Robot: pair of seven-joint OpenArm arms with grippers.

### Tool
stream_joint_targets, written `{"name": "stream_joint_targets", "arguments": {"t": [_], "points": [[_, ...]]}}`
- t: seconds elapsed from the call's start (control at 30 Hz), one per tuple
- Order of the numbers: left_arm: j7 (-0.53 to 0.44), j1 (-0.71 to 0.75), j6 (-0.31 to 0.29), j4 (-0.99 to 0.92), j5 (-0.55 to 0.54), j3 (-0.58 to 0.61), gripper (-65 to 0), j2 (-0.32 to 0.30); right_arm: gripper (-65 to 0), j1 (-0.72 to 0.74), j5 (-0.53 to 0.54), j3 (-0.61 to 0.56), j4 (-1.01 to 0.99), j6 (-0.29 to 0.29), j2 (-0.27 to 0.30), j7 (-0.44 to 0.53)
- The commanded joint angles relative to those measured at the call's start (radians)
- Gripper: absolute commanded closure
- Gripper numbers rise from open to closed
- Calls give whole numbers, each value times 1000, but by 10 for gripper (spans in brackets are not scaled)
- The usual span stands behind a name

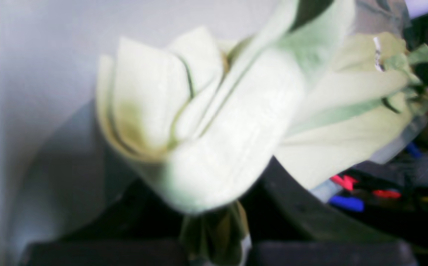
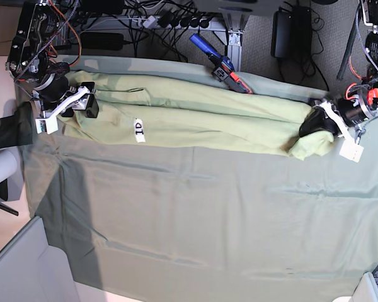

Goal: Fold the T-shirt properly
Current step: 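Grasp the strip's end with the left gripper and lift it, then fold the strip end with the left gripper toward the right gripper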

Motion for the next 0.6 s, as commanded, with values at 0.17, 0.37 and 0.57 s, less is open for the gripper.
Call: {"name": "stream_joint_targets", "arguments": {"t": [0.17, 0.37, 0.57], "points": [[-26, -132, -19, 9, 16, -6, 0, -20, -416, 13, 73, 105, 16, 16, 19, 34], [-62, -240, -19, -54, 77, -4, 0, -66, -416, 13, 99, 200, 16, 17, 19, 34], [-92, -410, -19, -235, 143, -3, 0, -111, -416, 13, 102, 216, 16, 17, 19, 34]]}}
